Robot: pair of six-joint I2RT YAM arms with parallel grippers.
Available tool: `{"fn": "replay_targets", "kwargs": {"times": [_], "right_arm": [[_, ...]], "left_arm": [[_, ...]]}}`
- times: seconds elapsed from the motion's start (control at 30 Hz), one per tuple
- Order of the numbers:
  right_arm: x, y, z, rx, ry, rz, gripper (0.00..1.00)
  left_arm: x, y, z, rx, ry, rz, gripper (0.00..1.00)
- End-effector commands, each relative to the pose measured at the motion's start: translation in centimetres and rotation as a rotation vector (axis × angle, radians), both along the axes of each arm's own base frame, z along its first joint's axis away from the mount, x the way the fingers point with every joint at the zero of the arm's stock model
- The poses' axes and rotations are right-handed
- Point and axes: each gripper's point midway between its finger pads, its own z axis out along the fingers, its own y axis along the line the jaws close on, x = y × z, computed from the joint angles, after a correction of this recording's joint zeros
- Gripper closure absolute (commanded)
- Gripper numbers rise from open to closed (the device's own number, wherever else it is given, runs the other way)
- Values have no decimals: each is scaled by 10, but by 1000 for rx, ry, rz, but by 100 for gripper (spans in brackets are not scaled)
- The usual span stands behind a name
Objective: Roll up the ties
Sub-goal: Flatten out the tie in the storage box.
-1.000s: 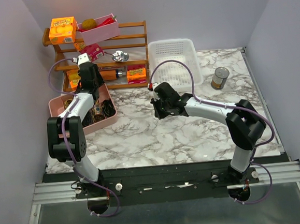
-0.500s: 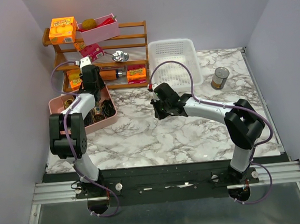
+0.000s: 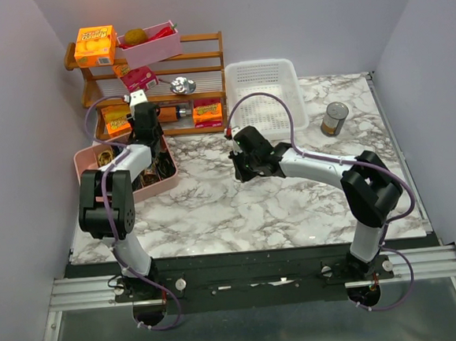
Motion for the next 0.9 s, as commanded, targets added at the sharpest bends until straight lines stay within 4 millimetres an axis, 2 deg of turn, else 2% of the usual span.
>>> {"fn": "replay_targets", "kwargs": {"times": [0.0, 0.17, 0.33, 0.43, 0.87], "right_arm": [[-2, -1, -11, -18, 7, 13, 96], [-2, -2, -10, -18, 5, 14, 96], [-3, -1, -10, -17, 6, 18, 96], [-3, -2, -9, -14, 5, 18, 96], [-4, -2, -9, -15, 5, 21, 96]], "left_arm": [[1, 0, -8, 89, 50, 26, 100], [-1, -1, -16, 146, 97, 37, 100], [-5, -9, -29, 208, 158, 12, 100], [-2, -15, -30, 231, 169, -9, 100], [-13, -24, -41, 197, 260, -60, 100]]}}
